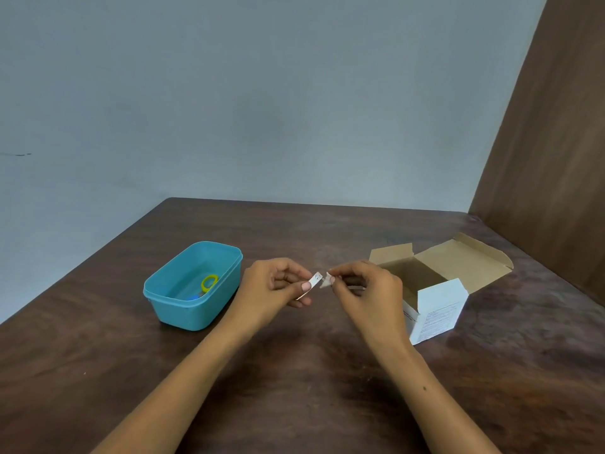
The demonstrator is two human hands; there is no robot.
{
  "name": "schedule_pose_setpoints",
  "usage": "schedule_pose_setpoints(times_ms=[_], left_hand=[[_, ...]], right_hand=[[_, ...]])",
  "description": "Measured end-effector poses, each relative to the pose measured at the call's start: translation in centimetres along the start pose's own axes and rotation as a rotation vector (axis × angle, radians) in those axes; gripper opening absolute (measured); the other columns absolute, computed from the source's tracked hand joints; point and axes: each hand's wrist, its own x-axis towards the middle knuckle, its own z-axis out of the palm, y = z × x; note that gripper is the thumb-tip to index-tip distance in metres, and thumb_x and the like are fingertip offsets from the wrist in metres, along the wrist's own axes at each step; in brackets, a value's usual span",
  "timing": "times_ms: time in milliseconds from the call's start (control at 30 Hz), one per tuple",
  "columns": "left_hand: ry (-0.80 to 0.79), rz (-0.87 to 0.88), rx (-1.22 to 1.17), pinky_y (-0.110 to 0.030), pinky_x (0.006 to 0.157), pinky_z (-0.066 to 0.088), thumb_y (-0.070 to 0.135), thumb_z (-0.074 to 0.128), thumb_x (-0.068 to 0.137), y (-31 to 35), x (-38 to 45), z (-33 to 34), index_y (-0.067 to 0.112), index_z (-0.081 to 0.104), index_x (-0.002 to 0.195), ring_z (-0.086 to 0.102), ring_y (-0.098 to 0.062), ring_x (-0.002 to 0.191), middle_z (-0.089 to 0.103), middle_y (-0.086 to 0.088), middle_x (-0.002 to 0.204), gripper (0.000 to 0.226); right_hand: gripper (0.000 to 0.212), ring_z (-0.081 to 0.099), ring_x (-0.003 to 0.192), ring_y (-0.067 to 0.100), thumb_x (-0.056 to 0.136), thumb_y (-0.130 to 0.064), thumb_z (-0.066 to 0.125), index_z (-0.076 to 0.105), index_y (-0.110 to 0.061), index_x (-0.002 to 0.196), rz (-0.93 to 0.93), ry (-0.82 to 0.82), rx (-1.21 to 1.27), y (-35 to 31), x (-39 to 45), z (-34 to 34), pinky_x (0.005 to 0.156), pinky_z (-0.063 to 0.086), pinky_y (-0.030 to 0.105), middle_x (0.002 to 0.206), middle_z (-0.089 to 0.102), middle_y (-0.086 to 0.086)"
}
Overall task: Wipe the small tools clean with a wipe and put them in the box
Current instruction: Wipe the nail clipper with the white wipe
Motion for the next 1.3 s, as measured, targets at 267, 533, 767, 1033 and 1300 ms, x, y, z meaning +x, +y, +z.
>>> schedule_pose_setpoints(times_ms=[267, 533, 767, 1033, 1300], left_hand=[[-0.040, -0.078, -0.199, -0.022, 0.063, 0.058, 0.004, 0.067, 0.083, 0.7, -0.5, 0.2, 0.003, 0.070, 0.095, 0.073, -0.021, 0.074, 0.074, -0.013, 0.083, 0.013], [-0.057, -0.052, -0.064, -0.032, 0.070, 0.060, 0.007, 0.080, 0.070, 0.7, -0.6, 0.1, 0.005, 0.072, 0.092, 0.073, -0.022, 0.076, 0.076, -0.010, 0.081, 0.024], [-0.033, -0.041, -0.019, -0.028, 0.069, 0.058, 0.009, 0.076, 0.075, 0.6, -0.5, 0.0, 0.008, 0.073, 0.096, 0.073, -0.019, 0.078, 0.076, -0.008, 0.083, 0.021], [-0.021, -0.202, -0.310, -0.022, 0.067, 0.058, 0.009, 0.069, 0.081, 1.1, -0.6, -0.3, 0.004, 0.073, 0.097, 0.070, -0.016, 0.078, 0.073, -0.014, 0.086, 0.017], [-0.036, -0.335, -0.525, -0.022, 0.067, 0.059, -0.005, 0.064, 0.081, 1.6, -0.6, -0.2, -0.005, 0.069, 0.099, 0.073, -0.020, 0.080, 0.074, -0.016, 0.089, 0.019]], right_hand=[[0.010, 0.069, 0.067, 0.004, 0.077, -0.033, 0.073, 0.075, -0.024, 0.076, 0.151, -0.054, 0.153, -0.5, -0.1, -0.1, 0.068, 0.057, 0.028, 0.068, 0.072, -0.010], [0.011, 0.070, 0.068, 0.014, 0.077, -0.026, 0.074, 0.075, -0.016, 0.081, 0.234, -0.145, 0.272, -0.4, -0.1, 0.4, 0.070, 0.060, 0.040, 0.072, 0.074, 0.000], [0.012, 0.070, 0.073, 0.007, 0.081, -0.019, 0.071, 0.071, -0.031, 0.078, 0.196, -0.087, 0.275, -0.5, -0.2, 0.3, 0.072, 0.060, 0.034, 0.075, 0.073, -0.007], [0.016, 0.069, 0.073, 0.003, 0.071, -0.002, 0.078, 0.070, -0.013, 0.079, 0.200, -0.031, 0.314, -0.4, -0.1, 0.0, 0.066, 0.054, 0.015, 0.078, 0.072, -0.005], [0.013, 0.065, 0.079, -0.003, 0.077, -0.005, 0.074, 0.071, -0.017, 0.080, -0.033, 0.093, 0.118, -0.7, -0.5, 0.2, 0.067, 0.048, 0.005, 0.076, 0.069, -0.012]])
